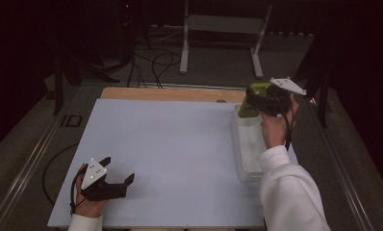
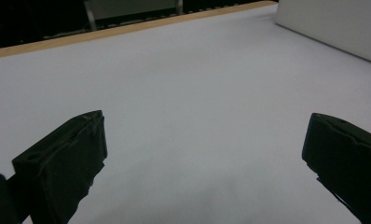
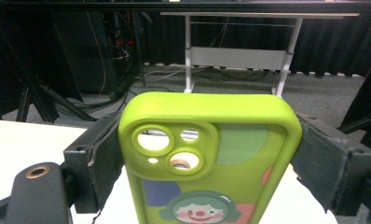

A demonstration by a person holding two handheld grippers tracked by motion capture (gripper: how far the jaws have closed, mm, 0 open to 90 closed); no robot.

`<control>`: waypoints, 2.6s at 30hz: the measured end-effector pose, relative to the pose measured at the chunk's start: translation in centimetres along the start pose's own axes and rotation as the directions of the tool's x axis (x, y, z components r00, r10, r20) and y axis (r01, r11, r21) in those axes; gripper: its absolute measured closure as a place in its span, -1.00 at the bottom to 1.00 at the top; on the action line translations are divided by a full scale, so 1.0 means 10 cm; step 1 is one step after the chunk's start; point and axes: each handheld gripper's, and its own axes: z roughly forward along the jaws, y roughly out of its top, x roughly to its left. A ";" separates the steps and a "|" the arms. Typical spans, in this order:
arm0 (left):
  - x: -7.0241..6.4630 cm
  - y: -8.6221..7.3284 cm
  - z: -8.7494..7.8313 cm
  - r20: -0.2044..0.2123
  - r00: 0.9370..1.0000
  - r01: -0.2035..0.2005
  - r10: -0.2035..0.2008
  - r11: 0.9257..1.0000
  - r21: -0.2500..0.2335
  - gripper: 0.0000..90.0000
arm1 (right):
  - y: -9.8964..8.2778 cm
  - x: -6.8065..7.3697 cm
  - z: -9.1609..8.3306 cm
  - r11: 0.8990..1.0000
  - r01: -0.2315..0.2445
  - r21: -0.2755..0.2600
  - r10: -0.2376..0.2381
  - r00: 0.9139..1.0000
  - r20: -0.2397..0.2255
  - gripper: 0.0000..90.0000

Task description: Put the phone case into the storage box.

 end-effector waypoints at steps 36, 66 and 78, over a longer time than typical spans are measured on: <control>0.00 0.00 0.00 -0.003 1.000 0.001 -0.001 1.000 -0.001 -0.99 | -0.06 -0.15 0.17 1.000 -0.014 0.016 0.012 0.996 0.083 -0.65; 0.00 0.00 0.00 -0.001 1.000 0.000 0.000 1.000 -0.002 -0.99 | -0.05 -0.22 0.25 0.999 -0.019 0.034 0.015 0.991 0.131 -0.65; 0.01 0.00 -0.01 -0.002 1.000 0.002 -0.002 1.000 -0.005 -0.99 | -0.06 -0.15 0.32 0.999 -0.022 0.039 0.017 0.993 0.120 -0.65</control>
